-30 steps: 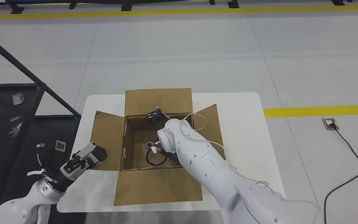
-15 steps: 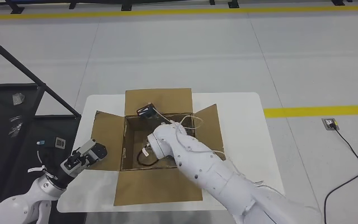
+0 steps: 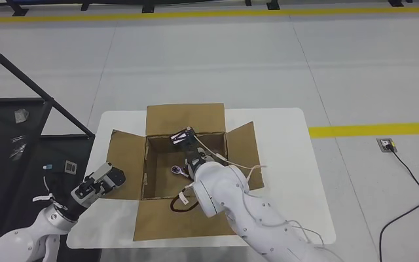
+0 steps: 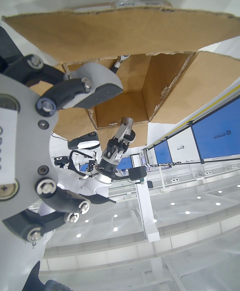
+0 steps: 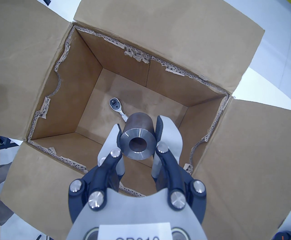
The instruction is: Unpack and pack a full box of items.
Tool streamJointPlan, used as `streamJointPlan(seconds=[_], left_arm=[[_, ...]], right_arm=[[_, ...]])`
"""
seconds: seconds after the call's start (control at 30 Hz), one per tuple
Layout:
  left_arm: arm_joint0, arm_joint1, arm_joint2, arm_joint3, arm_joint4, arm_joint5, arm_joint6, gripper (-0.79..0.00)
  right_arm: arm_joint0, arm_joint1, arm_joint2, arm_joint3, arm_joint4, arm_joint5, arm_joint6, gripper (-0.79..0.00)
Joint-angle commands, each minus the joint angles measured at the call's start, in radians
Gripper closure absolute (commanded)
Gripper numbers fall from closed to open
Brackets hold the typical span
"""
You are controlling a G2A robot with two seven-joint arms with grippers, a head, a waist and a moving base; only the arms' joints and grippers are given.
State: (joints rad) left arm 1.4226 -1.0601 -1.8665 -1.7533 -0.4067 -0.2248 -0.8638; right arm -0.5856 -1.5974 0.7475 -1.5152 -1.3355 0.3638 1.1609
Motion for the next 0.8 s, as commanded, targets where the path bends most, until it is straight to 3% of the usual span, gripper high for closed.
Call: streamJointPlan(seconds=[0.0, 0.23, 0.57, 0.77], left_arm=[[0.0, 0.0, 0.0, 0.0, 0.0, 0.0, 0.0, -0.785], [0.0, 0.0, 0.0, 0.0, 0.0, 0.0, 0.0, -0.785], [0.0, 0.0, 0.0, 0.0, 0.0, 0.0, 0.0, -0.785], [0.0, 0.0, 0.0, 0.0, 0.0, 0.0, 0.0, -0.785]], right_arm=[[0.0, 0.0, 0.0, -0.001, 0.0, 0.0, 0.0, 0.0], [-0.057, 0.014, 0.086, -0.081, -0.043, -0.011, -0.055, 0.0], [-0.319, 0.074, 0.373, -0.435, -0.364, 0.039, 0.085, 0.0], [-0.374, 0.083, 0.512, -0.414, -0.428, 0.042, 0.149, 0.0]])
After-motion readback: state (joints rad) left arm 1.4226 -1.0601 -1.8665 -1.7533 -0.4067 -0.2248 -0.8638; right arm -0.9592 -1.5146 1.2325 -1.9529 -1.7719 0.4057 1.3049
